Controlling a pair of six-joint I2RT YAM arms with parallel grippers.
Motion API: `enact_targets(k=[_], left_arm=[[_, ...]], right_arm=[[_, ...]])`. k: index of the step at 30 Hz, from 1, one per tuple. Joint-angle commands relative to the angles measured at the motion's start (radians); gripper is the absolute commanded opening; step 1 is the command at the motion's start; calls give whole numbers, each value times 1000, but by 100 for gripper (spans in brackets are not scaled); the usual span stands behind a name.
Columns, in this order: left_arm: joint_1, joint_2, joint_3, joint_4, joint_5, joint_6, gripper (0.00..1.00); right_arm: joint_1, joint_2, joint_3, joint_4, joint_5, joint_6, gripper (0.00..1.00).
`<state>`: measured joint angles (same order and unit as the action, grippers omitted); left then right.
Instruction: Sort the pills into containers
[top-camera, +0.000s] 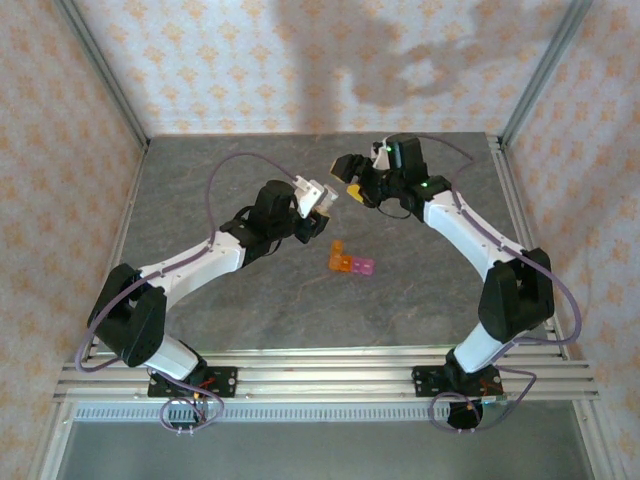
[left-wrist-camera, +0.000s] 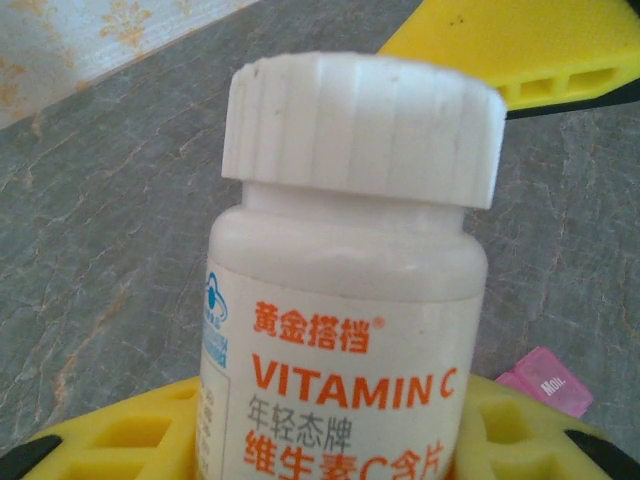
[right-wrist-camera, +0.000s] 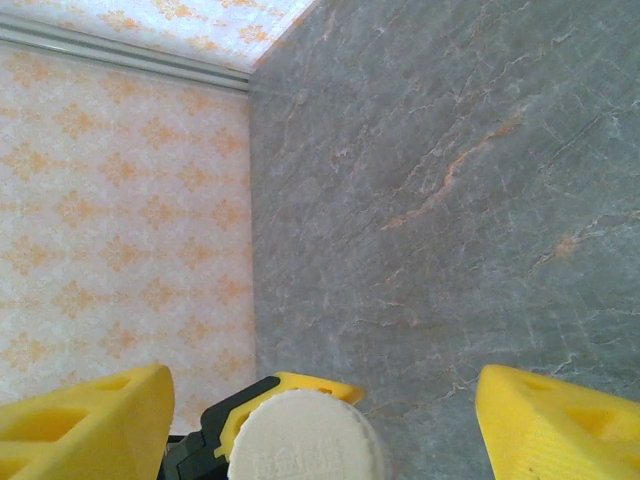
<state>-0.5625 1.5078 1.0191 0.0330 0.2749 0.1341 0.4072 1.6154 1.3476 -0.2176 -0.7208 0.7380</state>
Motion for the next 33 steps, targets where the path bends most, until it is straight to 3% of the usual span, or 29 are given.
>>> enact_targets(k=[1,10,18,23,27,33], left_arm=[[-7,6,25,-8,-29,29,0],[-12,22,41,-9,-32,29,0],[-11,33,53,-7,-33,17,0],[-9,24,52,-2,-14,-7,0],[16,-4,45,-4,90,-55,0],[65,-30,20,65,388,-211,0]], right_arm=[[22,18,8,9,15,23,78],[51,32,-13,32,-2,35,68],[63,25,-60,59,-19,34,43],[56,23,-62,34,-5,-24,36],[15,16,-74,86,-27,-137,33],[-19,-34,-135,264,-202,-355,34]])
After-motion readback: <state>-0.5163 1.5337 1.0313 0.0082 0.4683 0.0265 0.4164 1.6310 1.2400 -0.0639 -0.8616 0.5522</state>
